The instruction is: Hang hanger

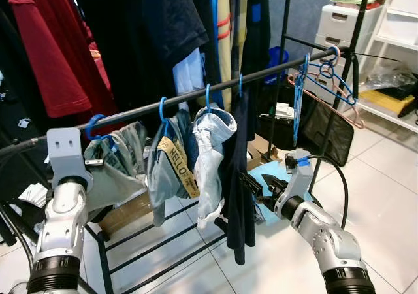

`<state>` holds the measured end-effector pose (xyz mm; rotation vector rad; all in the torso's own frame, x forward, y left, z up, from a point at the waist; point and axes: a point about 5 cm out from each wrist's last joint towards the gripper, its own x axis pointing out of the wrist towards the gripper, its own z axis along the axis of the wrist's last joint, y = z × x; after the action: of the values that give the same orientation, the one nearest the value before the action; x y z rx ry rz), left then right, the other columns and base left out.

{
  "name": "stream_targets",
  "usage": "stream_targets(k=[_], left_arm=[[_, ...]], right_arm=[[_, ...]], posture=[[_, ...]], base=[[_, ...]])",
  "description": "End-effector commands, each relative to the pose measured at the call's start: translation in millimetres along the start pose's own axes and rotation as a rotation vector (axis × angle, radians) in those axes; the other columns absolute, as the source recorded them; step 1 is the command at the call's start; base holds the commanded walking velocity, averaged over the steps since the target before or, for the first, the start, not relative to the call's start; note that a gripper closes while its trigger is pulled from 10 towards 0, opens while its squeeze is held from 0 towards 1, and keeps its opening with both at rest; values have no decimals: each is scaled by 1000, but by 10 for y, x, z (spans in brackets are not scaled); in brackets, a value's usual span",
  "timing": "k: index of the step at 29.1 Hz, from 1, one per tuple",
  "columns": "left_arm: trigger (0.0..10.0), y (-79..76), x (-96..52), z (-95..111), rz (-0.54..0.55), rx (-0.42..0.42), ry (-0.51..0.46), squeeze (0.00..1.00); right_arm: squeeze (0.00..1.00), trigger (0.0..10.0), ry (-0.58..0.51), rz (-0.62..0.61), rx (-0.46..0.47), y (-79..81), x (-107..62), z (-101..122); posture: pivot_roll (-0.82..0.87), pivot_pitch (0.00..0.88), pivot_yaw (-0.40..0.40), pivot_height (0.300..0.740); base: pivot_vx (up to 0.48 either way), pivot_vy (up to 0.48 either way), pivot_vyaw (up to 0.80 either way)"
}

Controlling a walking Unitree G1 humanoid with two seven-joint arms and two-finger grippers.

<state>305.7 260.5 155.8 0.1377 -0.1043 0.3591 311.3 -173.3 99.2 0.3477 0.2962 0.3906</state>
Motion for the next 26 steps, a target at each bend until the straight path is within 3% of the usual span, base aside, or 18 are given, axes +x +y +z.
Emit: stream_targets(k=[1,2,5,10,16,19,26], left_arm=[[10000,115,-63,51,10,48,-31,1000],[10000,206,-114,71,30,74,-36,0],[10000,319,-218,106,22,93,-44,0],[10000,287,-307,11,-29,118,-8,0],[10000,134,-509,-201,-159,140,70,0],[10000,-18,-628,-223,-293,184,68,0],[10000,-42,-675,-169,-374,214,38,0]], right_arm=[[0,10000,9,5,16,15,4,-25],[0,10000,11,6,19,11,1,-24],[0,10000,18,9,25,-4,-3,-23],[0,10000,27,14,25,-8,-1,-27],[0,10000,32,15,24,-7,-1,-29],[0,10000,33,14,25,-12,-2,-28],[0,10000,31,13,29,-16,0,-23]], posture=[[-97,0,76,740],[-96,0,75,740],[-89,0,68,740],[-85,0,62,740],[-85,0,62,740],[-88,0,64,740],[-84,0,66,740]], base=[[0,0,0],[0,0,0],[0,0,0],[0,0,0],[0,0,0],[0,0,0],[0,0,0]])
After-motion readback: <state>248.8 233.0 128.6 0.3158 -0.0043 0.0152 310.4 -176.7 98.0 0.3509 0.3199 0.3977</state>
